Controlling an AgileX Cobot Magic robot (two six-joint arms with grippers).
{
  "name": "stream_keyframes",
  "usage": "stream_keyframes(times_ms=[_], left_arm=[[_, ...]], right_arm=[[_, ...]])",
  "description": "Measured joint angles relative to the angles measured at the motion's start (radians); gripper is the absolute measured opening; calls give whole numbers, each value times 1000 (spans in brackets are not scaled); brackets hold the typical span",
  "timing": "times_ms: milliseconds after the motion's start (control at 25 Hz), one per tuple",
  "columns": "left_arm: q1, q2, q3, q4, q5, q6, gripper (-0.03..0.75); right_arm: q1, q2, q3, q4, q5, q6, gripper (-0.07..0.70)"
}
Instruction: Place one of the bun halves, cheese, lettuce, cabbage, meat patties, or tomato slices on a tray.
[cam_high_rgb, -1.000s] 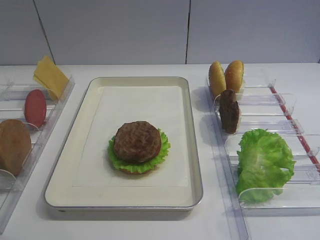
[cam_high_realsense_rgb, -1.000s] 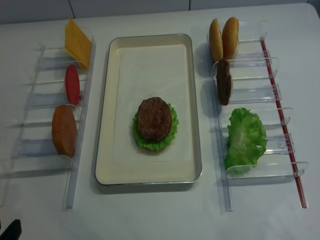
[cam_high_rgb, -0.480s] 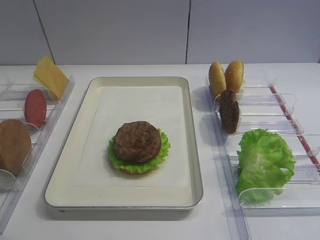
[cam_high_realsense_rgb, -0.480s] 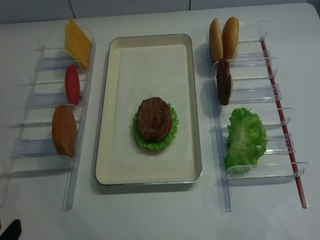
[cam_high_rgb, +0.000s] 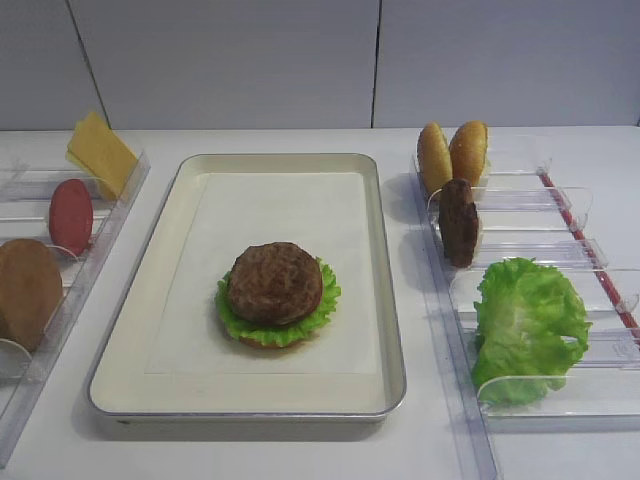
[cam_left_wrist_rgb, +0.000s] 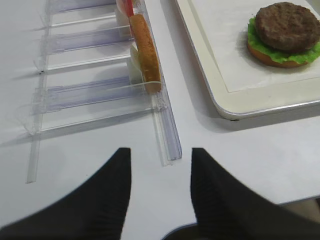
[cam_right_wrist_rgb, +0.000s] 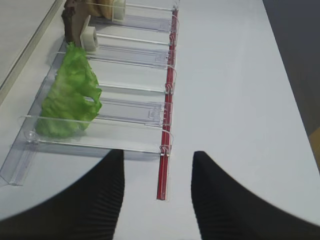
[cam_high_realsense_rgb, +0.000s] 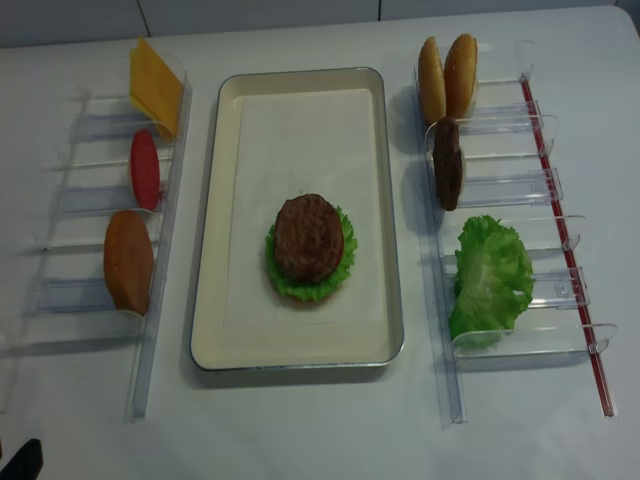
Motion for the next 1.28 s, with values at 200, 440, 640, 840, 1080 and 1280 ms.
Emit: stream_keyframes(times_ms=[200, 440, 640, 840, 1080, 1280], left_arm=[[0, 0, 0, 0, 0, 0, 262], [0, 0, 0, 0, 0, 0, 262], [0, 0, 0, 0, 0, 0, 262], [0, 0, 0, 0, 0, 0, 262], [0, 0, 0, 0, 0, 0, 262], [0, 0, 0, 0, 0, 0, 262]], right_arm=[[0, 0, 0, 0, 0, 1, 350], [0, 0, 0, 0, 0, 1, 350], [0, 0, 0, 0, 0, 1, 350], [0, 0, 0, 0, 0, 5, 350], [0, 0, 0, 0, -2, 5, 350], [0, 0, 0, 0, -2, 5, 350]])
